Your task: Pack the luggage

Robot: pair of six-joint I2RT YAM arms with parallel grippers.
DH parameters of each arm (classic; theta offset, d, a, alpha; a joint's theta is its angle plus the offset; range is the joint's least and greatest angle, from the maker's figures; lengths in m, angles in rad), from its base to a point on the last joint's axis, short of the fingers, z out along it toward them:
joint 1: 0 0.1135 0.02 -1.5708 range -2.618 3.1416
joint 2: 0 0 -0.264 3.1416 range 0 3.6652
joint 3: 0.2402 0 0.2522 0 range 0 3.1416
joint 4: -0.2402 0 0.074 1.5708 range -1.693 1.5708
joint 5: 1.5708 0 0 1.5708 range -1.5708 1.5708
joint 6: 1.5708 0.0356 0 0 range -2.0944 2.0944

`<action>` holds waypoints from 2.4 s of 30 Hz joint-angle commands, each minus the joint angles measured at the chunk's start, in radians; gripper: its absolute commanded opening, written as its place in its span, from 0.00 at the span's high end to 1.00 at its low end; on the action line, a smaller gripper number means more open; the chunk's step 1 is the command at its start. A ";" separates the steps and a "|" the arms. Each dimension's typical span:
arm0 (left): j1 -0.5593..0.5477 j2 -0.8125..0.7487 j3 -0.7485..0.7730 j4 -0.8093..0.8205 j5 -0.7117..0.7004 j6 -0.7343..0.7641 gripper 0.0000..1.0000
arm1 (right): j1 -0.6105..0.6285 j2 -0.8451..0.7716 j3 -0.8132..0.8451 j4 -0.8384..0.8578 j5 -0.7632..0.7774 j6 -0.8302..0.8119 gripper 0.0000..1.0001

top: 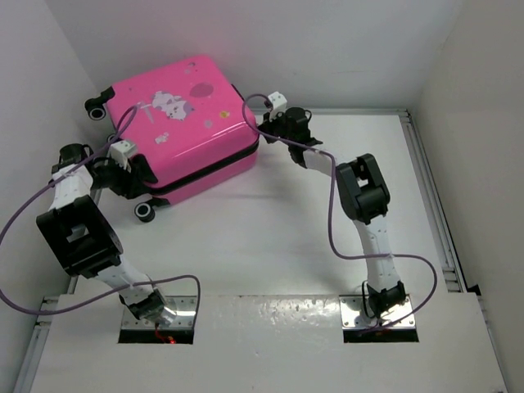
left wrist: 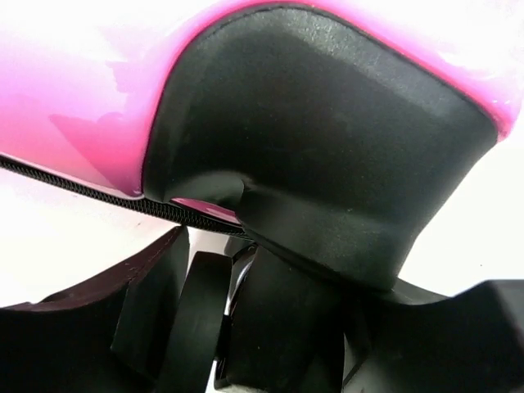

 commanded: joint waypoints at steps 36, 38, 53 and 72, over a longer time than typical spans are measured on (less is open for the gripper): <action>-0.097 0.229 0.340 0.627 -0.681 -1.025 0.00 | -0.023 0.376 0.410 0.508 -0.114 0.042 1.00; -0.129 0.338 0.457 0.618 -0.661 -1.014 0.00 | -0.003 0.350 0.358 0.568 -0.168 0.043 1.00; -0.439 0.492 0.532 0.549 -0.387 -0.618 0.04 | 0.117 0.114 -0.075 0.981 -0.514 0.126 1.00; -0.568 0.463 0.487 0.508 -0.035 -0.416 0.04 | 0.175 -0.294 -0.632 1.159 -0.717 0.249 1.00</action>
